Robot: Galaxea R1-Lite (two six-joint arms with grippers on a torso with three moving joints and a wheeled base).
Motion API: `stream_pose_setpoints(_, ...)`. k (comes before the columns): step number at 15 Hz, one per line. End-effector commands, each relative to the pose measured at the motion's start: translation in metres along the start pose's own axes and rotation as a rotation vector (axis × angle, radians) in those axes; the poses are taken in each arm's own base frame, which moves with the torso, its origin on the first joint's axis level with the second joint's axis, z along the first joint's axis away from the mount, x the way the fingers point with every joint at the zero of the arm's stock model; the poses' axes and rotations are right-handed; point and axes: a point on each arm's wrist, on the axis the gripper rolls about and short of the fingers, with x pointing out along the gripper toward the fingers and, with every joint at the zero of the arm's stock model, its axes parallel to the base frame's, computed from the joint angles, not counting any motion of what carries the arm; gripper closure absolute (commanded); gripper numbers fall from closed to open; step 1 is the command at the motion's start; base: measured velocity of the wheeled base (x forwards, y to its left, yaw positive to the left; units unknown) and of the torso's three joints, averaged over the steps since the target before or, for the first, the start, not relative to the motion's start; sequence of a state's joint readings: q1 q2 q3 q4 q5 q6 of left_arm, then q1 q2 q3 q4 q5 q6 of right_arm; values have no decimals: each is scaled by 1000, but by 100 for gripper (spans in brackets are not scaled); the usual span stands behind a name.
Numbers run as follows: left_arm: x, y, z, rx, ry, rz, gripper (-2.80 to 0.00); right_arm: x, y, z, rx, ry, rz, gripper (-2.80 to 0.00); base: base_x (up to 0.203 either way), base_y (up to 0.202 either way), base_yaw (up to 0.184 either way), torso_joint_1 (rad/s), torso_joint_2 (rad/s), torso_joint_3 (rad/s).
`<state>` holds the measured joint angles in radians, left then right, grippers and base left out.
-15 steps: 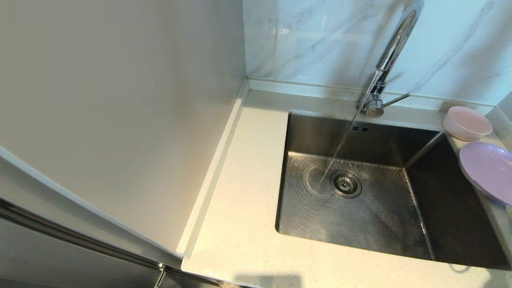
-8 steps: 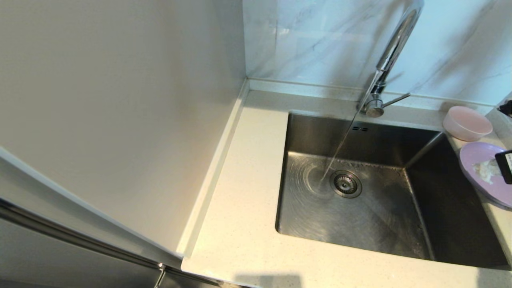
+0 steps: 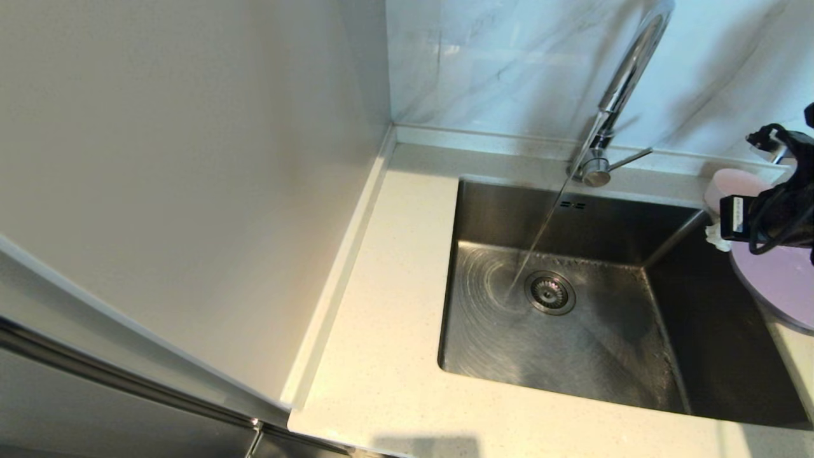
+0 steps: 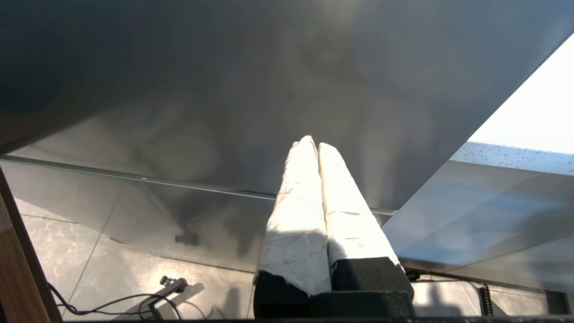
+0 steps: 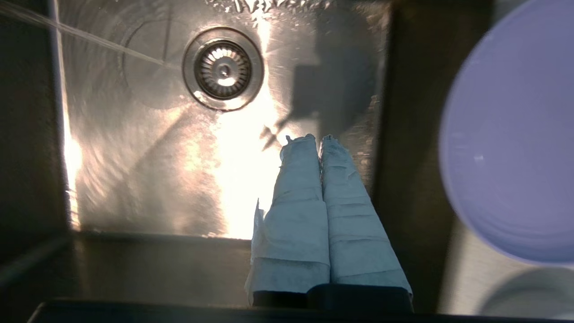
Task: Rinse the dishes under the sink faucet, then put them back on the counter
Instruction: Turn off the faucet
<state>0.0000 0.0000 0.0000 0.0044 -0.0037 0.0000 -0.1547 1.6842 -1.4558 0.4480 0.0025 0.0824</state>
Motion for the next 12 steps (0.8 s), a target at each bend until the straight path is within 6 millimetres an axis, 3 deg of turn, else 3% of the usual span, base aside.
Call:
stream_pose_setpoints(1, 0, 0, 0, 0, 0, 1, 0, 40, 4, 2, 63, 72, 24, 0, 0, 0, 0, 0, 0, 0)
stream_pose_setpoints(7, 0, 0, 0, 0, 0, 1, 0, 53, 39, 29, 168, 6, 111, 0, 0, 0, 0, 0, 0, 0)
stream_pose_setpoints(12, 0, 0, 0, 0, 0, 1, 0, 56, 48, 50, 163, -149, 90, 0, 0, 0, 0, 0, 0, 0)
